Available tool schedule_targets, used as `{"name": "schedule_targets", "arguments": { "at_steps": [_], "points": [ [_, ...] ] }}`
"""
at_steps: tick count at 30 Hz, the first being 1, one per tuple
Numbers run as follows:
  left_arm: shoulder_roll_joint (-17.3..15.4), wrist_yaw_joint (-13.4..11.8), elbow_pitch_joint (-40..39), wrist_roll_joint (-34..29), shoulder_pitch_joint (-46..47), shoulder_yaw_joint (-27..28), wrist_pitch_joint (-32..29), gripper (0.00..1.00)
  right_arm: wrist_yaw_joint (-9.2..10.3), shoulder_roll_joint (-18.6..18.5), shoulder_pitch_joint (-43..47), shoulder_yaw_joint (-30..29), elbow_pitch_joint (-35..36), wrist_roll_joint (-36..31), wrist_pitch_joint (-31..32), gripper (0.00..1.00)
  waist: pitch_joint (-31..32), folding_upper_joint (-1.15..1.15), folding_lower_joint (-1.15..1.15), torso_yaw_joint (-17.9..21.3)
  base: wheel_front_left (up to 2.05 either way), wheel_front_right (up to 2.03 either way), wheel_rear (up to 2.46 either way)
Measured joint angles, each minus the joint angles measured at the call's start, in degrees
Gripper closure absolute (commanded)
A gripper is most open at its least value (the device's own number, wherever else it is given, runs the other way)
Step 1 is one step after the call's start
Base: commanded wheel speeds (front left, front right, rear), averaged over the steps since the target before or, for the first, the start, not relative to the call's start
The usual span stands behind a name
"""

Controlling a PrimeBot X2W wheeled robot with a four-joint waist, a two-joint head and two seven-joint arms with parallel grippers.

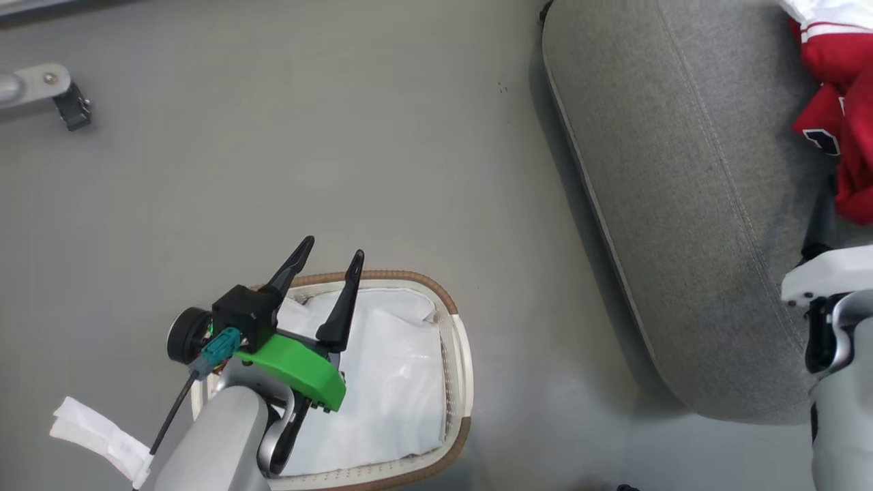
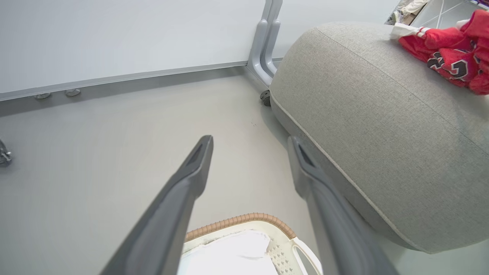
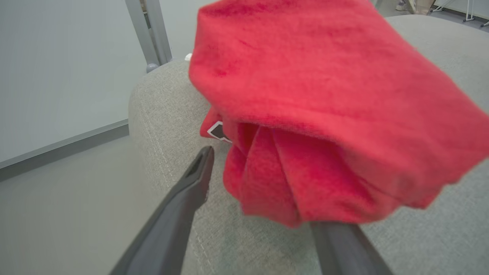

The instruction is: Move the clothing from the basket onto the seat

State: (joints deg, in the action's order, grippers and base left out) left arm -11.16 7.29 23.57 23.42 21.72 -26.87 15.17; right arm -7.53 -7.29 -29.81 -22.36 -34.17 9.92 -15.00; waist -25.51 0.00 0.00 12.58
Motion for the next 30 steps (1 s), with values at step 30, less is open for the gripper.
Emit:
{"name": "schedule_targets", "arguments": {
  "at_steps": [30],
  "points": [
    [5.9,-2.1,1.9,-12.5,-10.2,27.4,0.0,0.0,0.0,4.4,9.7,24.8,9.3,-2.3,0.0,0.0,17.9,0.0,0.0,-10.7,0.0,0.0,0.0]
  ]
}}
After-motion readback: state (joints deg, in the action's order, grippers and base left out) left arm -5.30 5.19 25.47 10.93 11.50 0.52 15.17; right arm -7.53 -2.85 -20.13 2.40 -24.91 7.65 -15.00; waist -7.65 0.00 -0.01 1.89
